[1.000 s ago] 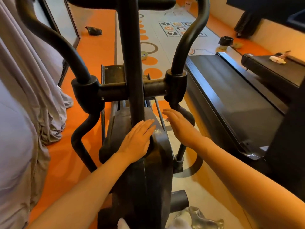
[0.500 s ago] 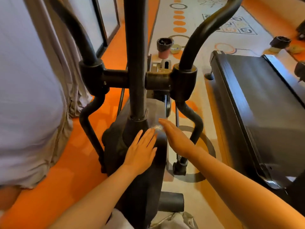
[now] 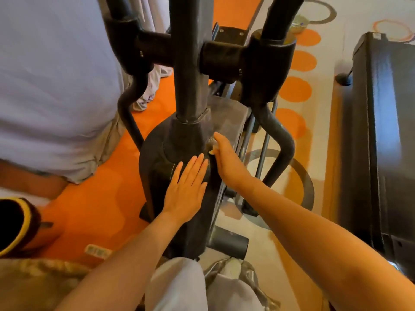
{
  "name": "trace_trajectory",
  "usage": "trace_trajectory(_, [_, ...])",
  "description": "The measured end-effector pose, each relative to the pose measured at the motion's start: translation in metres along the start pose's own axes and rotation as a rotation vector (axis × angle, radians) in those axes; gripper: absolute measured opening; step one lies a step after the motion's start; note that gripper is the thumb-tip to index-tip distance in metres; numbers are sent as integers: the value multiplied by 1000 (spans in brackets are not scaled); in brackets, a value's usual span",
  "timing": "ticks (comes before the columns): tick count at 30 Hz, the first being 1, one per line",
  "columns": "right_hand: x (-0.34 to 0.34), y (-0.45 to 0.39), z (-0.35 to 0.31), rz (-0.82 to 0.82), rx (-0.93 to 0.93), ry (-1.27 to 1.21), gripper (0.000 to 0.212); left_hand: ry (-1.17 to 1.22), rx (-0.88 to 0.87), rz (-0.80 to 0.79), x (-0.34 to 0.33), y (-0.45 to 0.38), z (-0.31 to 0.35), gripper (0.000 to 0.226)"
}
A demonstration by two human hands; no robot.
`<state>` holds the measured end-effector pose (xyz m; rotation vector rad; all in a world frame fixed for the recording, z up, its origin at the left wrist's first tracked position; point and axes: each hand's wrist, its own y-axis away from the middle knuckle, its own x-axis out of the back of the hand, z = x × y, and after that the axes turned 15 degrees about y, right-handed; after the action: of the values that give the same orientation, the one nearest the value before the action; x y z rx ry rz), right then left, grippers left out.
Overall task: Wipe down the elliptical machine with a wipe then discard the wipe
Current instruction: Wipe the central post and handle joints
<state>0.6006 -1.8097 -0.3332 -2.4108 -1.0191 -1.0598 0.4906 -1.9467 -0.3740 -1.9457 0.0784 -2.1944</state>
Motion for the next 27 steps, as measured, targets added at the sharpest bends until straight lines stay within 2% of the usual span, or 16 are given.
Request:
trace_trajectory(7, [-16, 1, -1, 124, 56, -188, 50, 29, 87, 71, 1, 6, -9, 60])
trace_trajectory(8, [-19, 1, 1, 175, 41, -163, 44, 40, 91, 80, 3, 5, -9, 59])
trace_trajectory(11, [-32, 0, 15, 396, 4, 165, 18, 67, 85, 97, 2, -5, -11, 59])
trace_trajectory(13, [-37, 2, 21, 432, -15, 286, 25, 99, 82, 112, -1, -11, -12, 59])
trace_trajectory(16, [-43, 18, 22, 317, 79, 305, 44, 171, 55, 166, -10, -12, -15, 57])
trace_trajectory(20, [-44, 35, 17, 110, 155, 252, 52, 219, 21, 247, -18, -13, -19, 55])
trace_trajectory(24, [-46, 34, 8, 58, 114, 332, 60, 240, 20, 271, -19, -14, -18, 55])
trace_trajectory(27, [-45, 31, 4, 54, 102, 306, 56, 257, 11, 284, -22, -13, -20, 54])
